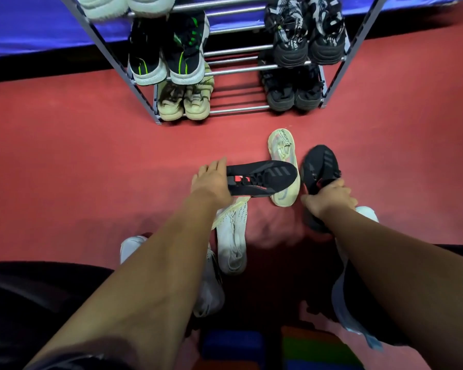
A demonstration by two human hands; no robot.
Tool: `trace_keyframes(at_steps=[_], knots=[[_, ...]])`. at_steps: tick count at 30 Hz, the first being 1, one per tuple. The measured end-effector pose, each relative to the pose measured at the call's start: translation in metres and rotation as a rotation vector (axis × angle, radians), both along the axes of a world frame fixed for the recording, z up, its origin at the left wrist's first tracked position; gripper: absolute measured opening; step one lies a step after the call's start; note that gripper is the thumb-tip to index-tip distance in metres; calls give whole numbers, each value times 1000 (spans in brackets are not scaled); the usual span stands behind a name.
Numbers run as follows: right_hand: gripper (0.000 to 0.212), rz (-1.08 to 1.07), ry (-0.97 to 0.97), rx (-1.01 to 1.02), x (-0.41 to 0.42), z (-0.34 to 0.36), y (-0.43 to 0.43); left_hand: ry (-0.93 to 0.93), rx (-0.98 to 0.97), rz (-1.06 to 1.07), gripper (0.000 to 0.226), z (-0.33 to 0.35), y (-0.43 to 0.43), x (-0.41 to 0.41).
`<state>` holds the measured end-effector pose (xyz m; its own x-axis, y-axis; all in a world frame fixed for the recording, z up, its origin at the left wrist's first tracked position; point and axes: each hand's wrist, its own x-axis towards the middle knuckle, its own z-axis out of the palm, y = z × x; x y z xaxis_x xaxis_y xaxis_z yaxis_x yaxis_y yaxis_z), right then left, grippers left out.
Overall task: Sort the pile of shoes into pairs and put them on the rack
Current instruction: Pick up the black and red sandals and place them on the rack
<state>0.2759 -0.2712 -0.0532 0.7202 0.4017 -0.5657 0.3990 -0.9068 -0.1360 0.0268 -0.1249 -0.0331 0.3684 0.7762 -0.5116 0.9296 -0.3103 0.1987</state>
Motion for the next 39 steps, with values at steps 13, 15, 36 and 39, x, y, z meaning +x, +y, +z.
trace_keyframes(at_steps=[13,15,36,39], knots=[[70,-34,-18,599,-14,40,33,-142,60,84,89,5,-76,27],[71,-4,25,641,-19,45,38,-226,-63,133,83,-5,-88,34],[66,463,80,490,-77,27,25,-624,-443,973,29,-20,-30,-18],[71,323,-48,231,-84,19,13,-243,-77,762,43,-12,-32,-18]])
